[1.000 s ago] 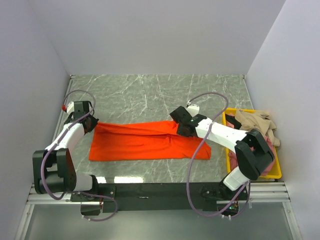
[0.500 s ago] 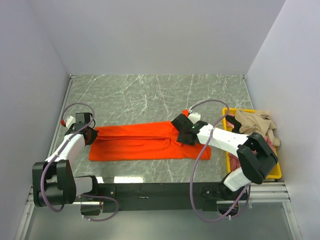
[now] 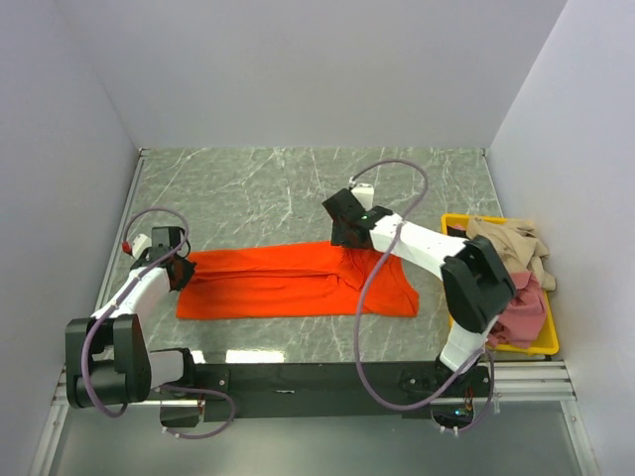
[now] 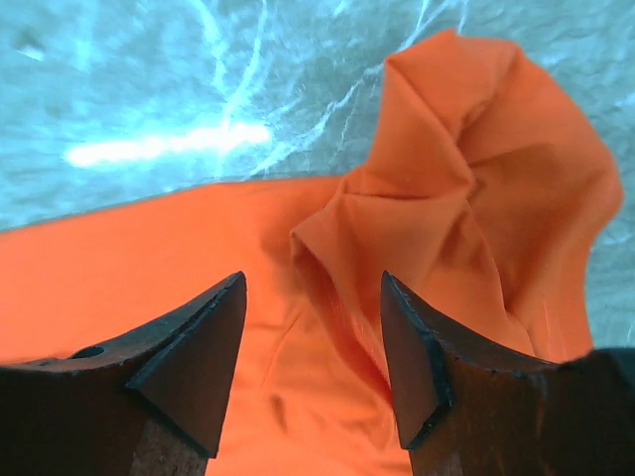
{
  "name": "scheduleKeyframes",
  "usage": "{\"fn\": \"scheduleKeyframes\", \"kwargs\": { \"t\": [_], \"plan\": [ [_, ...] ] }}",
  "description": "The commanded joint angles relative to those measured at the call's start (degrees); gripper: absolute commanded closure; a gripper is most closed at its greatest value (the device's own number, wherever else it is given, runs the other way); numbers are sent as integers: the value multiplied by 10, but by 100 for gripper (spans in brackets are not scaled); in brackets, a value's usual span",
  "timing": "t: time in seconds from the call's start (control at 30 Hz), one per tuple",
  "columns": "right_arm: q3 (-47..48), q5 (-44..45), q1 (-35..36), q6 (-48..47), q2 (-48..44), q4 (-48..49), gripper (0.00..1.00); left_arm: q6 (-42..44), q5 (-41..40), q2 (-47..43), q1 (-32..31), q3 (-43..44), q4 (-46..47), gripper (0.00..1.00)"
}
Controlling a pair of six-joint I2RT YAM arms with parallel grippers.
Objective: Fold and stack the t-shirts
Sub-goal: Fold the tshirt
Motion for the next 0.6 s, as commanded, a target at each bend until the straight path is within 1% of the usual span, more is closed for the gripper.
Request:
{"fn": "scheduleKeyframes", "kwargs": {
  "t": [0.0, 0.13, 0.23, 0.27, 0.3, 0.33, 0.37, 0.4, 0.47, 0.57],
  "plan": [
    [36, 16, -9, -34, 39, -16, 37, -6, -9, -1, -1, -7, 13, 99],
    [49, 38, -22, -19, 67, -38, 41, -7, -9, 5, -1, -5, 12, 99],
    [34, 35, -33, -15, 60, -33, 60, -7, -11, 8, -1, 1, 9, 99],
    [30, 32, -36, -14, 56, -33, 73, -7, -13, 8, -1, 2, 8, 99],
    [25, 30, -37, -14, 52, -27, 77, -7, -16, 7, -1, 6, 6, 100],
    [16, 29, -40, -14, 44, -23, 86, -7, -17, 6, -1, 8, 6, 99],
    [10, 23, -40, -14, 38, -21, 92, -6, -18, 5, -1, 9, 5, 99],
    [6, 20, -43, -13, 32, -15, 96, -7, -18, 4, -1, 12, 5, 99],
    [-4, 18, -45, -8, 14, -15, 100, -7, -18, 5, -1, 16, 3, 100],
    [-19, 21, -53, 3, -11, -18, 100, -6, -21, 8, -1, 30, 3, 99]
  ]
}}
